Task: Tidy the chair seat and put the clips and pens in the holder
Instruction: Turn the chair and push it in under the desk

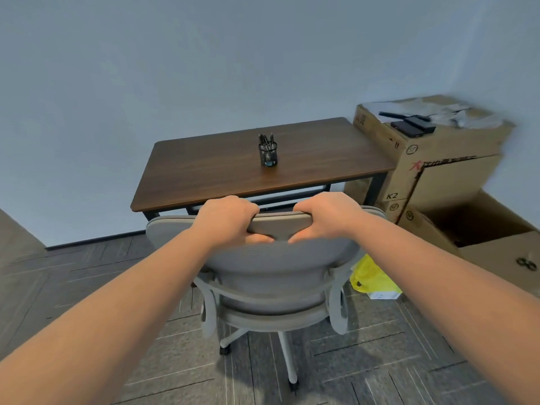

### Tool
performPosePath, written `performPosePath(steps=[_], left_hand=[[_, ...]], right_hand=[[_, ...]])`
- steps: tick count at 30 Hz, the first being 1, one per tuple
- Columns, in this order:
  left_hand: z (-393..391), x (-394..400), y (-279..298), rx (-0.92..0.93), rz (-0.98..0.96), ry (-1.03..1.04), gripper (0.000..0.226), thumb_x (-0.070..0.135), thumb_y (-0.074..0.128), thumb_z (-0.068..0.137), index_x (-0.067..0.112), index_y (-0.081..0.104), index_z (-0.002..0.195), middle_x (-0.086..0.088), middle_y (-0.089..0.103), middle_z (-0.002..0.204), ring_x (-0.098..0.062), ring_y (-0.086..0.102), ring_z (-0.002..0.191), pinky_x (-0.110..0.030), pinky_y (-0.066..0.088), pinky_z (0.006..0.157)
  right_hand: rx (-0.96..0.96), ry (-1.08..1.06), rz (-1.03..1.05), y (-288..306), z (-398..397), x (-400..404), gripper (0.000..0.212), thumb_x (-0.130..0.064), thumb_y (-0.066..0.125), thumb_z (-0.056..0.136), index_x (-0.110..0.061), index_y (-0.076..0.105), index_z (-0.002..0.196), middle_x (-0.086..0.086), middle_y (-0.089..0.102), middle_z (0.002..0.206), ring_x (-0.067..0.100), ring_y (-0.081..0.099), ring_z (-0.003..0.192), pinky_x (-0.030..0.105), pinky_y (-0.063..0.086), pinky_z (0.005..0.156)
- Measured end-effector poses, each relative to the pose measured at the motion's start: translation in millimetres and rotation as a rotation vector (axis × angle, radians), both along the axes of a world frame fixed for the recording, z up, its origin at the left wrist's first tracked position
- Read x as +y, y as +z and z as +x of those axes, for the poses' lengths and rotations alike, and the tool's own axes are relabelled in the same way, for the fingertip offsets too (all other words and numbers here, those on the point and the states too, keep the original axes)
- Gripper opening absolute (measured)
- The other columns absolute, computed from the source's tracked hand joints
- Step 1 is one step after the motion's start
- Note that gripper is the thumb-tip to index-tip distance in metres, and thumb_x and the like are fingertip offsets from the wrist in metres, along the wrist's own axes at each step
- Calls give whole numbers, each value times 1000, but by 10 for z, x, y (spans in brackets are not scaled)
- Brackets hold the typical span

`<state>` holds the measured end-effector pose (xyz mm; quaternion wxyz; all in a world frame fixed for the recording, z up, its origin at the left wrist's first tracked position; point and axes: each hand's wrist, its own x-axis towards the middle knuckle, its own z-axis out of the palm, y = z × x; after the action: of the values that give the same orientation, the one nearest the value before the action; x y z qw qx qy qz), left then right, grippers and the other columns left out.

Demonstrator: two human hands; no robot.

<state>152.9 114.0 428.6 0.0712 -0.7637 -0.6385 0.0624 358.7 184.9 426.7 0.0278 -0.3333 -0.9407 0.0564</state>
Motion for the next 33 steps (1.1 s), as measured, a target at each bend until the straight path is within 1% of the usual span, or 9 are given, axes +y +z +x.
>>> performPosePath(steps=[2, 4, 10, 13, 16, 20, 28, 31, 33], left_hand=[[17, 156, 0, -16, 11, -3, 48, 74, 49, 76, 27, 45, 77, 10, 50, 78, -15, 53, 78, -32, 47, 57], [35, 298, 10, -25, 17, -9, 48, 73, 49, 76, 26, 47, 80, 9, 51, 80, -15, 53, 80, -32, 46, 59], [176, 685, -11, -48, 31, 6, 50, 74, 48, 76, 25, 52, 84, 7, 58, 83, -16, 55, 80, -36, 55, 64], [276, 853, -20, -58, 43, 10, 50, 75, 48, 76, 24, 48, 80, 7, 56, 81, -17, 55, 80, -38, 55, 64], [348, 987, -34, -64, 62, 6, 50, 74, 48, 77, 24, 45, 77, 6, 53, 79, -17, 52, 78, -34, 47, 59], [477, 1152, -45, -73, 107, 9, 51, 72, 50, 78, 22, 42, 75, 6, 49, 78, -17, 46, 77, -33, 37, 59], [547, 1212, -31, -80, 102, 20, 50, 73, 50, 77, 23, 47, 79, 8, 51, 80, -17, 47, 77, -32, 40, 58], [571, 1180, -12, -91, 107, 27, 47, 71, 51, 78, 25, 43, 78, 8, 50, 79, -16, 47, 77, -32, 37, 57], [585, 1166, -11, -87, 107, 27, 46, 71, 50, 78, 25, 42, 77, 9, 50, 80, -16, 51, 79, -32, 37, 57]], right_hand=[[4, -12, -9, -7, 10, 174, 44, -66, 63, 73, -26, 63, 91, -8, 65, 81, 14, 59, 80, 28, 43, 57], [1, -23, -29, -6, 15, 332, 44, -67, 63, 72, -28, 63, 93, -10, 64, 82, 13, 58, 80, 29, 45, 60], [-40, -36, -16, 0, 129, 778, 37, -68, 63, 72, -34, 54, 83, -17, 49, 65, 10, 49, 73, 22, 29, 49], [-56, -53, -8, -8, 206, 997, 44, -68, 63, 71, -27, 59, 87, -14, 52, 69, 12, 52, 74, 23, 32, 50], [-72, -45, 46, -29, 260, 1185, 50, -73, 61, 69, -25, 60, 86, -11, 56, 71, 16, 57, 74, 28, 37, 54], [-92, -45, 117, -53, 342, 1412, 61, -80, 56, 63, -24, 58, 87, -8, 64, 78, 17, 59, 75, 30, 33, 58], [-100, -41, 130, -96, 388, 1510, 64, -81, 57, 62, -20, 52, 82, -6, 62, 74, 20, 58, 70, 30, 32, 55], [-124, -50, 146, -77, 409, 1478, 65, -82, 55, 62, -22, 52, 86, -9, 62, 78, 20, 60, 76, 30, 31, 58], [-133, -76, 132, -81, 413, 1458, 64, -81, 56, 63, -25, 53, 94, -9, 63, 86, 21, 61, 86, 32, 36, 65]])
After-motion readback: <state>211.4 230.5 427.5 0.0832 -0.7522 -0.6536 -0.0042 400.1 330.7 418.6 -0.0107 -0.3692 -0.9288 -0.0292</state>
